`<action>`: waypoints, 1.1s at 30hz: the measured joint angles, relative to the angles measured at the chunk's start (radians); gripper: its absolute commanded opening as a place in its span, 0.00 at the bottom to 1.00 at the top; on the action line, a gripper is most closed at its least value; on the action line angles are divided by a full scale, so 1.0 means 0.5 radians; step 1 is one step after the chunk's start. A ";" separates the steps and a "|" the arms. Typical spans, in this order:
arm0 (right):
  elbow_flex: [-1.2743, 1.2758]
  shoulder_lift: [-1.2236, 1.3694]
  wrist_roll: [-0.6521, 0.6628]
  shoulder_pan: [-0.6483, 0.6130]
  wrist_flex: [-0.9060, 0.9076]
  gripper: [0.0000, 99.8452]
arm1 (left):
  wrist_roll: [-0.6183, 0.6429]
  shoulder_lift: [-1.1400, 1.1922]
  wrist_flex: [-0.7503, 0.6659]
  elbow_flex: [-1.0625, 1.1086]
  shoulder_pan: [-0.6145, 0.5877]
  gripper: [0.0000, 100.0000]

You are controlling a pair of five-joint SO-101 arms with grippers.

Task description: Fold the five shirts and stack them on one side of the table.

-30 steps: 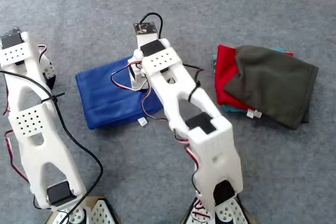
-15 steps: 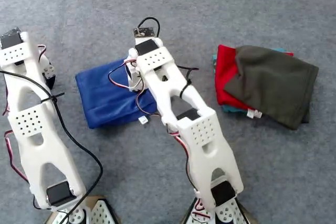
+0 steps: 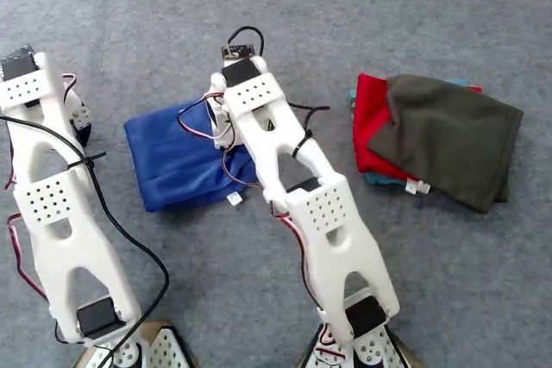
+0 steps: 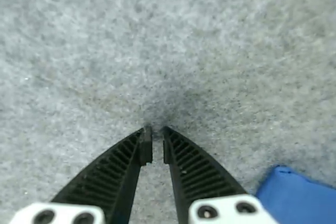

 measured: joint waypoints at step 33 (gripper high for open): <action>-0.114 0.160 0.086 0.071 0.003 0.01 | 0.276 -0.706 -0.086 0.838 0.384 0.30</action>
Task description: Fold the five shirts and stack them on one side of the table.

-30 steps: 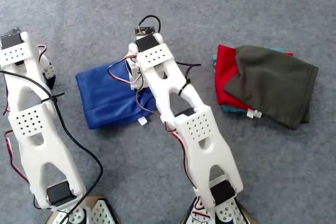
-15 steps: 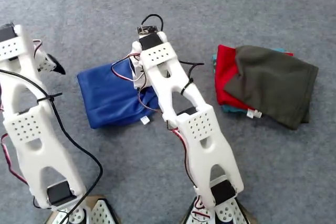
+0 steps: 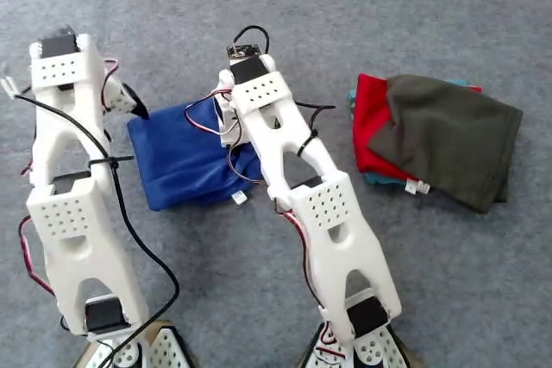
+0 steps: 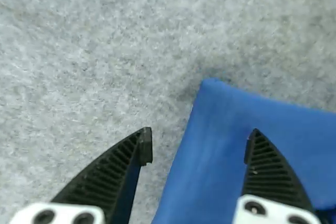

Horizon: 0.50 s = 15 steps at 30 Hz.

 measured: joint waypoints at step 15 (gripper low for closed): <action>-0.071 0.037 0.009 0.000 0.003 0.01 | 0.153 0.497 -0.064 -0.255 0.040 0.20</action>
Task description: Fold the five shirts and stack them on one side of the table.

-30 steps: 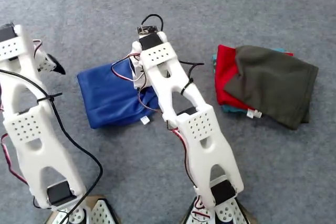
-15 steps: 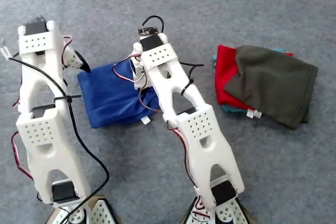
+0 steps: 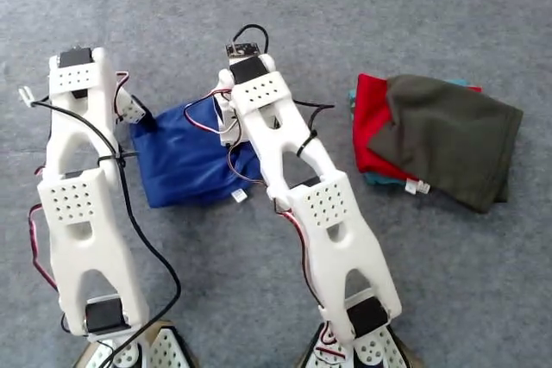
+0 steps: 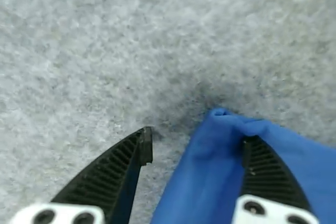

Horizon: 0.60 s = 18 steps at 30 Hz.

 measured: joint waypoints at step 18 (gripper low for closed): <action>-0.249 0.046 0.101 0.068 0.114 0.01 | -0.080 0.301 0.074 -0.755 0.169 0.03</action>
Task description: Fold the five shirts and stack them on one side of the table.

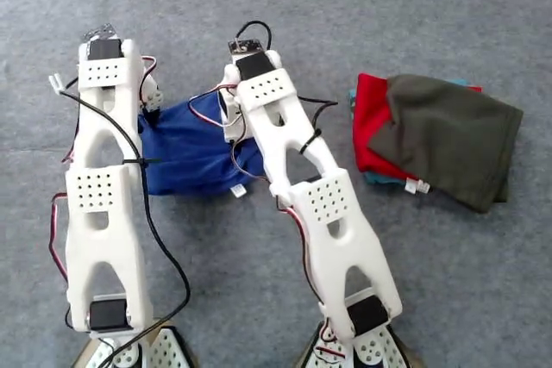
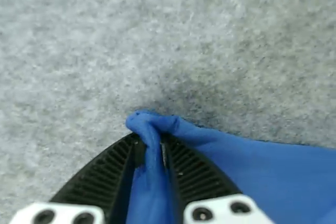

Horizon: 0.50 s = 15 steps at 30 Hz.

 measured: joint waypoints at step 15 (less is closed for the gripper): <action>0.095 -0.666 0.012 0.236 0.012 0.01 | -0.080 -0.003 0.163 -0.945 0.255 0.03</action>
